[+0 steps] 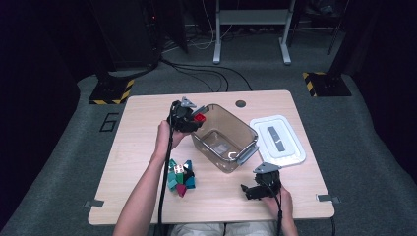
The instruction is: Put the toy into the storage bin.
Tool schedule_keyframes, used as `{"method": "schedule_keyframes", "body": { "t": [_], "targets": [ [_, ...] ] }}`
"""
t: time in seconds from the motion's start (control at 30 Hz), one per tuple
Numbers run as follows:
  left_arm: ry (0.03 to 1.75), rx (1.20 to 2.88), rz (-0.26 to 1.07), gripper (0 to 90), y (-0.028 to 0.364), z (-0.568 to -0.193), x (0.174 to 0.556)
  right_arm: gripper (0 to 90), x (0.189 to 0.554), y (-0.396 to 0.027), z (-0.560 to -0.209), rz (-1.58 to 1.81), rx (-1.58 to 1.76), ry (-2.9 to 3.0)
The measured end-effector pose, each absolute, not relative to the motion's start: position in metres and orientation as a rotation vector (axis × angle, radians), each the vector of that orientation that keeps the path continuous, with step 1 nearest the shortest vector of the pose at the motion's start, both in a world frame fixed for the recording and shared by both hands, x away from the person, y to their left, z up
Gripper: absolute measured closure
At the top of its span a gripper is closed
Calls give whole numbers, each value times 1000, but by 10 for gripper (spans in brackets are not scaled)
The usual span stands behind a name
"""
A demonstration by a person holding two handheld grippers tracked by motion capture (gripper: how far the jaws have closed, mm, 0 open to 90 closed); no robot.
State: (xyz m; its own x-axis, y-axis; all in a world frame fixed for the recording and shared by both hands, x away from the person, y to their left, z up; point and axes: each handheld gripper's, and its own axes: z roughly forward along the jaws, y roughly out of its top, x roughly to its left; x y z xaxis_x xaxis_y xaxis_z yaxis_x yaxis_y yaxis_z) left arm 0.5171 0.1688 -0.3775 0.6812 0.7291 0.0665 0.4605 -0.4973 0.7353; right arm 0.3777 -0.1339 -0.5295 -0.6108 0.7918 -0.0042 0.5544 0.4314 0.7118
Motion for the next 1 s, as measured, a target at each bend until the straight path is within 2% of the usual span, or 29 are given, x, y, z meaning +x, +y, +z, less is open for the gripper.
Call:
{"method": "schedule_keyframes", "body": {
  "t": [0.53,0.7,0.87,1.0],
  "targets": [
    [949,2246,462,573,155,-387,536,12,378,-134,-529,980,1153,2351],
    [984,2236,436,342,157,-388,534,14,378,-134,-530,983,1151,2353],
    [977,2193,461,157,167,-380,521,14,378,-134,-530,984,1152,2351],
    [972,2173,471,140,179,-378,508,14,378,-134,-530,983,1152,2352]
  ]
}}
